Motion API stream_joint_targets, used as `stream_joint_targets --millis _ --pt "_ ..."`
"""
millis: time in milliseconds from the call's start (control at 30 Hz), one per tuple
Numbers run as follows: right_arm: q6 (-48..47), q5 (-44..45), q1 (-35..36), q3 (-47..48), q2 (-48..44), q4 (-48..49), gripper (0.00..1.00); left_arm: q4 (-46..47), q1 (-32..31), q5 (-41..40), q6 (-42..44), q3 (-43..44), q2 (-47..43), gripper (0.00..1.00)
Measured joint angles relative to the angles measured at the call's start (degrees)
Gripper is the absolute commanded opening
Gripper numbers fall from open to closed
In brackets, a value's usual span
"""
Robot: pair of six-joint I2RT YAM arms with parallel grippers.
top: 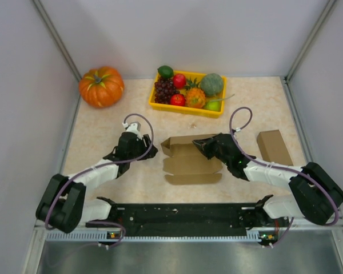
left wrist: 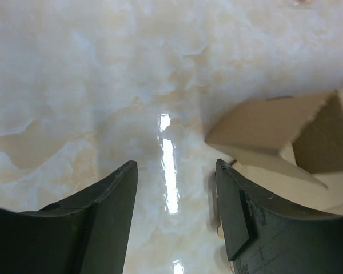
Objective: Fold the paper box
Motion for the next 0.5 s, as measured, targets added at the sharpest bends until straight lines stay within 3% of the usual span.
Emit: stream_joint_targets --millis 233,500 --pt "-0.07 -0.22 -0.33 0.0 0.04 0.0 0.0 -4.59 0.35 -1.68 -1.77 11.93 16.11 0.49" --pt "0.26 -0.63 -0.37 0.0 1.6 0.76 0.0 0.11 -2.23 0.31 -0.87 12.83 20.72 0.32"
